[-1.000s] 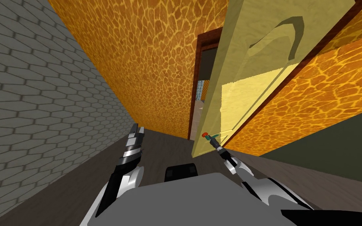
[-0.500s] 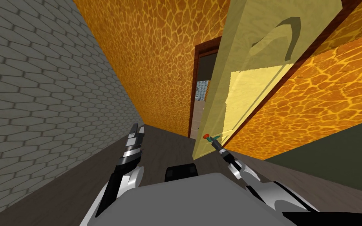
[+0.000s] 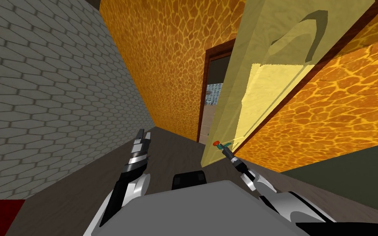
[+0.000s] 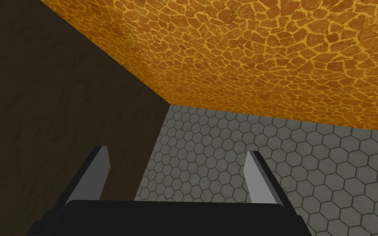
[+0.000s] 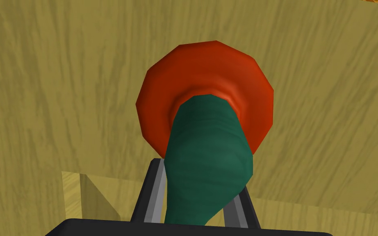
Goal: Pull the door open
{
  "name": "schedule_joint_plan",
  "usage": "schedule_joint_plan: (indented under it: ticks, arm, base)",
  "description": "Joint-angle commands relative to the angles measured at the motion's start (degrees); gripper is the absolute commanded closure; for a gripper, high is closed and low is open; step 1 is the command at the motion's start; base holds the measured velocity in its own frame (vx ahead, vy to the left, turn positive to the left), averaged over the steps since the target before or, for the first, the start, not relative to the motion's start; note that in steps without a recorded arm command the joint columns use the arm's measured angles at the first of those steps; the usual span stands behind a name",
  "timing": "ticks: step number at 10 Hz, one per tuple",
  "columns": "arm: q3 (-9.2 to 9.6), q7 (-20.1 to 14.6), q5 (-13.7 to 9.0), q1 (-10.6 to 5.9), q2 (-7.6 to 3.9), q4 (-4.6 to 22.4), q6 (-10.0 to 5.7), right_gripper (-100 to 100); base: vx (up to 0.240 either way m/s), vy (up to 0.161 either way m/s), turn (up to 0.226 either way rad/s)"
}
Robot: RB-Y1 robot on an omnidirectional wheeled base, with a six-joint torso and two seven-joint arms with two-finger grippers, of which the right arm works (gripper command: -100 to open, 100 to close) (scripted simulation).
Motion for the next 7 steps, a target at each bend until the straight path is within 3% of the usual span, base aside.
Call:
schedule_joint_plan:
  ticks: [1, 2, 5, 6, 7]
  arm:
    - [-0.35, -0.03, 0.17, 0.86, -0.37, 0.38, -1.40, 100]
    - [-0.35, -0.03, 0.17, 0.86, -0.37, 0.38, -1.40, 100]
    - [-0.99, -0.24, 0.52, 1.49, -1.10, 2.37, -4.36, 100]
    - [-0.99, -0.24, 0.52, 1.49, -1.10, 2.37, -4.36, 100]
    - [-1.29, -0.34, 0.68, 1.78, -1.43, 3.28, -5.71, 100]
  base:
    - [-0.228, -0.092, 0.191]
    - [-0.141, -0.079, 0.054]
    - [-0.148, -0.095, 0.184]
    - [-0.123, -0.062, 0.083]
    - [-0.157, -0.056, 0.160]
